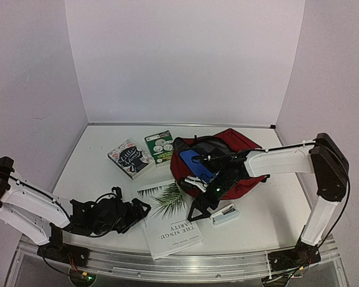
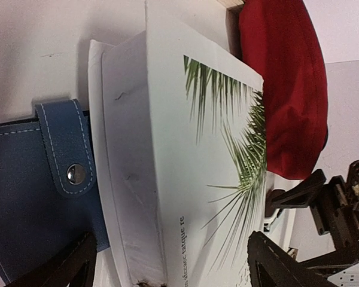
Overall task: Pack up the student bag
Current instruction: Pick up the book from the center of the board.
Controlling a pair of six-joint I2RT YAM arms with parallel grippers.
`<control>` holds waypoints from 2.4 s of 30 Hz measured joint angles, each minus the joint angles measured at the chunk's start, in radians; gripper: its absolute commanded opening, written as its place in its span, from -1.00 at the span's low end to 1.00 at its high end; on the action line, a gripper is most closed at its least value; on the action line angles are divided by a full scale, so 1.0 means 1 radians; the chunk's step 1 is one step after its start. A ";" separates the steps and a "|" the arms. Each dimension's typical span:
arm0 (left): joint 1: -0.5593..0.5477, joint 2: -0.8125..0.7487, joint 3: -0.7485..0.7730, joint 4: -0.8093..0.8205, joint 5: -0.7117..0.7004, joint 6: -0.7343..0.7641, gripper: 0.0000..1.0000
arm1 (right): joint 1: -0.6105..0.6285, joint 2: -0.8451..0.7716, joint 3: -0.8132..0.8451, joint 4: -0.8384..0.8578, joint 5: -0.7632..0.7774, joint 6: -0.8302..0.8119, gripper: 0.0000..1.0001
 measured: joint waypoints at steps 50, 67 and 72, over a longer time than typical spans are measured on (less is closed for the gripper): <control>-0.130 0.029 0.047 0.330 -0.050 0.464 0.21 | 0.016 0.055 -0.003 0.006 -0.081 0.004 0.49; -0.135 -0.116 0.308 -0.093 -0.138 0.508 -0.53 | -0.069 -0.153 0.125 -0.043 -0.030 -0.048 0.96; -0.111 -0.133 0.453 -0.264 -0.120 0.616 -0.55 | -0.155 -0.299 0.247 -0.149 -0.002 -0.138 0.96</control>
